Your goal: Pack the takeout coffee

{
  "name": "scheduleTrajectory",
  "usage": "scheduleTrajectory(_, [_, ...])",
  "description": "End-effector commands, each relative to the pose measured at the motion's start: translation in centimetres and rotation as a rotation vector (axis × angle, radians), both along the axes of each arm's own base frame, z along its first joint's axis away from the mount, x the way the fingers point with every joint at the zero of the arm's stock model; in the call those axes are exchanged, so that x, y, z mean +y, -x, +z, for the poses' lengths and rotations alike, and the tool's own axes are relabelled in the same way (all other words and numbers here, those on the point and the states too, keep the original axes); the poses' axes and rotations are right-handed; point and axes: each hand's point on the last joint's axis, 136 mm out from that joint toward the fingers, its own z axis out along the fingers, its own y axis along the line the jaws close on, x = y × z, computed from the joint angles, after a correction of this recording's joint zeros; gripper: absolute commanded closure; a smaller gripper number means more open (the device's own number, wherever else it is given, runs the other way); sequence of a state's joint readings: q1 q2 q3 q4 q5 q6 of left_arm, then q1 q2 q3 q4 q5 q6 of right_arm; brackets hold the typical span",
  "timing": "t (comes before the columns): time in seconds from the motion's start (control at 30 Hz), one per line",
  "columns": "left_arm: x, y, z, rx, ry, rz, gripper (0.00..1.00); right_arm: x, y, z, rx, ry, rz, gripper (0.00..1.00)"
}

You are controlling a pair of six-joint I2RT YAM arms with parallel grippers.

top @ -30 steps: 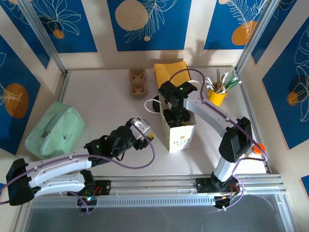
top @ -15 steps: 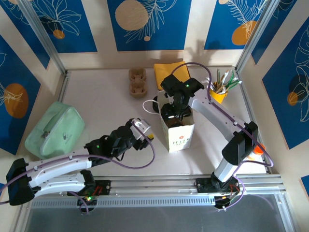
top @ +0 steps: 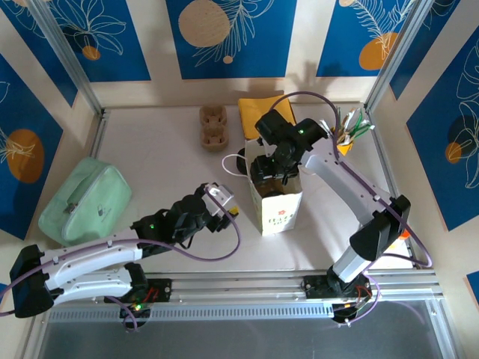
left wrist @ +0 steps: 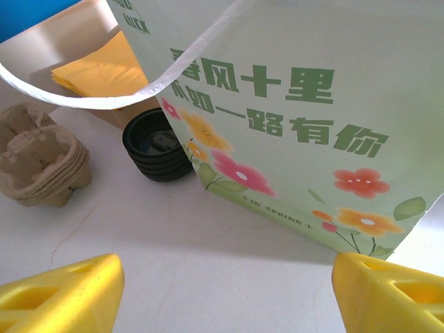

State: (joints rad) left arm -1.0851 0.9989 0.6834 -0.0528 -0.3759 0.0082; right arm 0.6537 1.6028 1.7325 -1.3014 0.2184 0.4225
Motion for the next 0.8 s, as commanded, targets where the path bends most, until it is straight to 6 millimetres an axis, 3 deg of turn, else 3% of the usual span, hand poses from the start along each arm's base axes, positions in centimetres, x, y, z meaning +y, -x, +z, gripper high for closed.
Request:
scheduleTrajectory(0.0, [-0.4,-0.1,1.2,-0.013,0.012,0.006,0.21,0.5,0.5,3.4,-0.057,-0.096,0.027,0.34])
scheduleTrajectory(0.47, [-1.0,-0.2,2.3,-0.017,0.024,-0.008,0.21,-0.4,1.6,11.3,-0.278,-0.262,0.053,0.32])
scheduleTrajectory(0.77, [-1.4,0.1,5.1,0.066,0.041,0.004,0.19,-2.7,1.8,13.6,-0.388,-0.351,-0.004,0.31])
